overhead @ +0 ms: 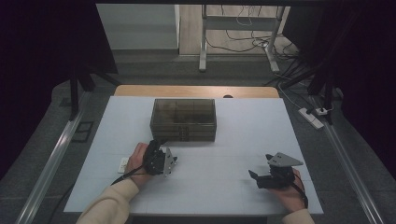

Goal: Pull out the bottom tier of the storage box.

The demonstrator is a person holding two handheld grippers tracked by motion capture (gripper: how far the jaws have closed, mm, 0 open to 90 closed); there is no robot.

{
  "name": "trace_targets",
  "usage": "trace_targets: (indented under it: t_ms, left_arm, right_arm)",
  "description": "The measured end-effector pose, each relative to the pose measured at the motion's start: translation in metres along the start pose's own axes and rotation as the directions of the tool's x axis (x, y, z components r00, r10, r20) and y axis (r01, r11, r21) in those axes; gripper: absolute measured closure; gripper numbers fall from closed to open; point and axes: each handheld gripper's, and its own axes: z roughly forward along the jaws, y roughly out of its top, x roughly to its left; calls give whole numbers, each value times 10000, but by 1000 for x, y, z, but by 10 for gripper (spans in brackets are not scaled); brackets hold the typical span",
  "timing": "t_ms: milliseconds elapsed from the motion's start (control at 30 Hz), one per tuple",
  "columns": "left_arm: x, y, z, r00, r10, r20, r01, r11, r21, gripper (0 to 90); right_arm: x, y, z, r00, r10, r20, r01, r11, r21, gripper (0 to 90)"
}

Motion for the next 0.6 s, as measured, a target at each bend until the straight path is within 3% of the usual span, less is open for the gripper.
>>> trace_targets:
  t_ms: [233, 400, 600]
  left_arm:
    - [0, 2, 2, 10000, 89, 0, -89, 10000, 20, 239]
    - [-2, 3, 5, 10000, -73, -34, 73, 9998, -169, 242]
    - [-1, 4, 6, 10000, 82, -46, -82, 10000, -45, 246]
  right_arm:
    - [0, 0, 0, 10000, -37, -7, 37, 10000, 8, 85]
    - [0, 0, 0, 10000, -26, 0, 26, 10000, 4, 85]
    - [0, 0, 0, 10000, -30, -4, 30, 10000, 6, 85]
